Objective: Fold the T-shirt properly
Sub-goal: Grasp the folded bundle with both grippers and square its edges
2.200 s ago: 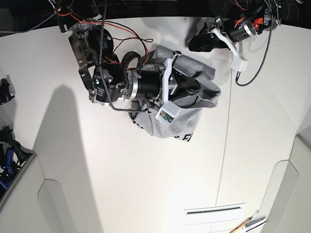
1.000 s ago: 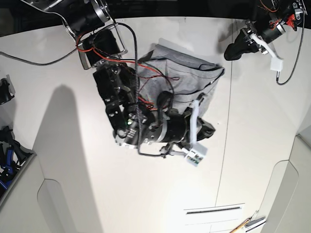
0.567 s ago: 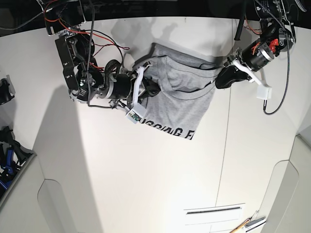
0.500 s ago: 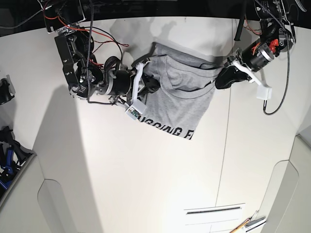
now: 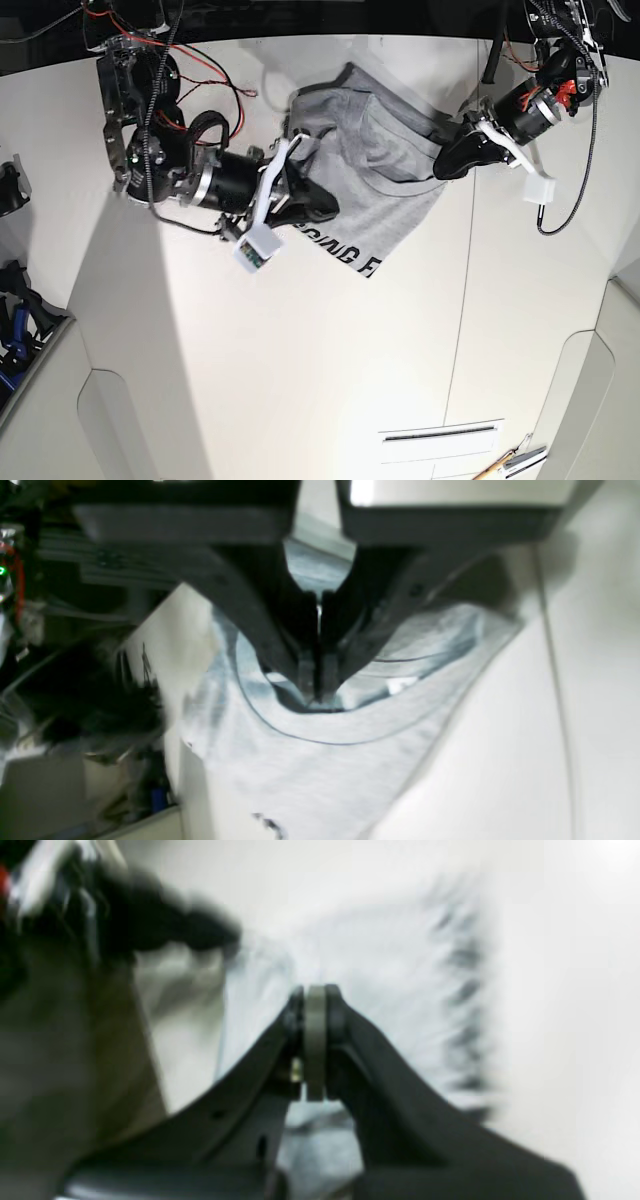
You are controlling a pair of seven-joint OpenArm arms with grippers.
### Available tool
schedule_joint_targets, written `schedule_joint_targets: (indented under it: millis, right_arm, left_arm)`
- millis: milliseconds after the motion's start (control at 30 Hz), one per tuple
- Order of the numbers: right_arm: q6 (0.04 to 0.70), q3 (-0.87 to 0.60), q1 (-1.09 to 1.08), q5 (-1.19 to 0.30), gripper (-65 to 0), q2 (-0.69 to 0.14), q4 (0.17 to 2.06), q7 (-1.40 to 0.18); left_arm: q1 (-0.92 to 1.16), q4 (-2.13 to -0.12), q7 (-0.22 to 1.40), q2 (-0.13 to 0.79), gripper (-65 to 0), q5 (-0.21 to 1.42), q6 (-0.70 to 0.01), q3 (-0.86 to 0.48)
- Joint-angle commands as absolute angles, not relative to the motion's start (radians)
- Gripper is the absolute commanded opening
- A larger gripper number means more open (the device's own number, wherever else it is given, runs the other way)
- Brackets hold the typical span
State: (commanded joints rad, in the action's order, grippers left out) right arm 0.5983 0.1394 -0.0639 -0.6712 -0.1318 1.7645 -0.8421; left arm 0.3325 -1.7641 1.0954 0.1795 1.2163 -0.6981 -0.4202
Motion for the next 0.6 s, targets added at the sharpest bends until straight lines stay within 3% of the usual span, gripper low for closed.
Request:
schedule_joint_targets:
  millis: [167,333,467,600]
  right_arm:
    - [0.598,0.121,-0.189,-0.554,-65.0,-0.102,1.694,-0.762]
    - [0.599,0.184,-0.392,-0.49,-65.0,-0.009,1.399,-0.691]
    - [0.6,0.304,-0.51,-0.458,-65.0,0.038,1.156,-0.692]
    - [0.603,0.398,-0.517,-0.409,-65.0,0.038,1.067,-0.691]
  left_arm:
    - [0.349,-1.764,1.129,0.18,-65.0,1.159,-0.698,-0.326]
    - [0.352,-1.764,1.11,0.18,-65.0,1.076,-0.698,-0.156]
    - [0.352,-1.764,1.055,0.18,-65.0,0.916,-0.698,-0.092]
    - [0.352,-1.764,1.014,0.195,-65.0,0.746,-0.698,-0.093]
